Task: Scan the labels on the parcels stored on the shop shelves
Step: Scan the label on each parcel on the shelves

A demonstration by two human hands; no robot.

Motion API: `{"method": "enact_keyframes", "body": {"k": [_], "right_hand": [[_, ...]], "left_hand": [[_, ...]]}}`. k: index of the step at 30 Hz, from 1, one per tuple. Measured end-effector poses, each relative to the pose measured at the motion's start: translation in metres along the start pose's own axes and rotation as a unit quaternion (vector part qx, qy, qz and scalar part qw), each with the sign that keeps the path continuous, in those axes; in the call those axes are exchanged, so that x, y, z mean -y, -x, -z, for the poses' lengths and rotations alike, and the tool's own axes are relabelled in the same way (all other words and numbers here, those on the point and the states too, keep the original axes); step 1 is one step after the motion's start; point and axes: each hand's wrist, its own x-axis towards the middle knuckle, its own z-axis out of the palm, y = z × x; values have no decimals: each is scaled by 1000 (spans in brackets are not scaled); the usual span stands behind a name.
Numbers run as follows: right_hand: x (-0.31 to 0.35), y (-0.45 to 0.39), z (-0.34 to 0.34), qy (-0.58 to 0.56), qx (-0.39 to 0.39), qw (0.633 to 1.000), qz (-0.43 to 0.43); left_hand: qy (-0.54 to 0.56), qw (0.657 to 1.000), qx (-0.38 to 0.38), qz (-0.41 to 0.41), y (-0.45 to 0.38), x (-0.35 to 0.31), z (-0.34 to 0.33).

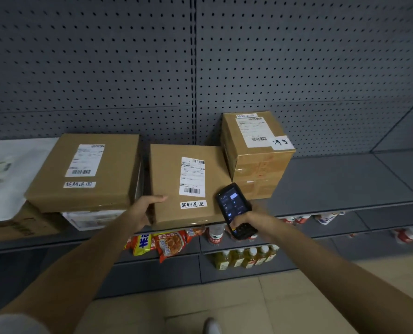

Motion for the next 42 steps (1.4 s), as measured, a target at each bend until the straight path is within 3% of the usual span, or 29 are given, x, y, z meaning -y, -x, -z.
{"method": "enact_keyframes", "body": {"k": [9, 17, 23, 32, 42], "right_hand": [[-5, -44, -6, -15, -4, 1000, -11], [-8, -75, -19, -72, -24, 997, -27], [-4, -89, -32, -110, -25, 993, -28], [-6, -110, -49, -126, -63, 989, -35], [4, -105, -47, -139, -42, 989, -41]], "left_hand": [[10, 999, -9, 47, -58, 7, 4], [51, 998, 2, 42, -104, 2, 14], [-68, 996, -39, 37, -129, 2, 9], [-139, 988, -72, -5, -150, -12, 1], [-139, 986, -95, -5, -146, -19, -2]]}}
